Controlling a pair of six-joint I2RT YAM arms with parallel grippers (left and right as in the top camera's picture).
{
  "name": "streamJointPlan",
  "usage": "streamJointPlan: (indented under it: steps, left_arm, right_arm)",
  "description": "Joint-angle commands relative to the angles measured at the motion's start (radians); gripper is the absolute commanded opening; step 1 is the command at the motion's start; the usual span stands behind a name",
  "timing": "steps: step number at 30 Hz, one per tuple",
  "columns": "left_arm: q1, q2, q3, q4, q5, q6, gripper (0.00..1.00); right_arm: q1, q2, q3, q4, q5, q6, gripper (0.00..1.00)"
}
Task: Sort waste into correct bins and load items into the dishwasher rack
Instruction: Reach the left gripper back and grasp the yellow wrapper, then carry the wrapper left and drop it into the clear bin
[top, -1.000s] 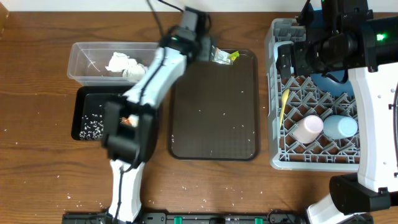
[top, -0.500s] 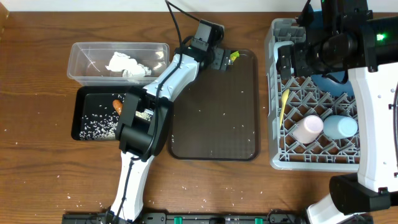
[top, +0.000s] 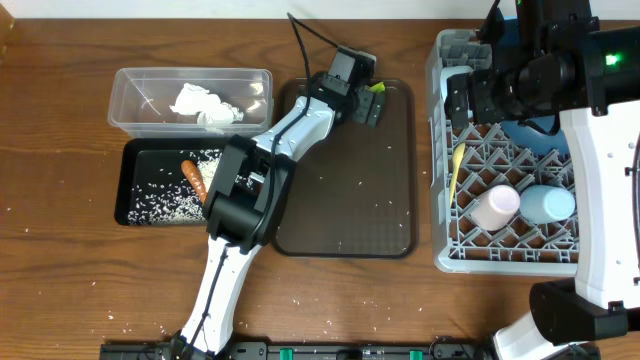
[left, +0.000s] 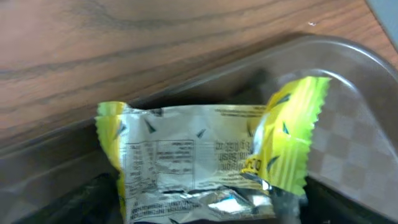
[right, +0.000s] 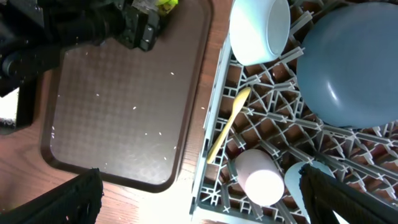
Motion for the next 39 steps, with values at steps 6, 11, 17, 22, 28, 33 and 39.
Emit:
streamJointPlan:
  steps: [6, 11, 17, 22, 28, 33, 39]
  left_arm:
    - [0.007, 0.036, 0.006, -0.01, -0.049, 0.004, 0.28]
    - [0.007, -0.005, 0.006, -0.043, -0.049, 0.003, 0.06]
    - [0.014, -0.163, 0.006, -0.174, -0.05, 0.0, 0.06]
    - [0.055, -0.358, 0.006, -0.305, -0.079, -0.004, 0.06]
    - [0.161, -0.495, 0.006, -0.466, -0.201, -0.047, 0.06]
    - [0.273, -0.473, 0.005, -0.6, -0.301, -0.062, 0.06]
    - [0.379, -0.374, -0.008, -0.618, -0.301, -0.089, 0.07]
  right_arm:
    - [-0.004, -0.009, 0.002, -0.004, 0.008, -0.005, 0.99]
    - [-0.004, -0.009, 0.002, -0.003, 0.008, -0.005, 0.99]
    - [-0.004, -0.009, 0.002, -0.002, 0.008, -0.005, 0.99]
    - [-0.004, -0.009, 0.002, 0.001, 0.008, -0.005, 0.99]
    - [-0.004, -0.009, 0.002, 0.001, 0.008, -0.005, 0.99]
    - [-0.004, -0.007, 0.002, 0.01, 0.007, -0.005, 0.99]
    - [-0.004, -0.006, 0.002, 0.013, 0.007, -0.005, 0.99]
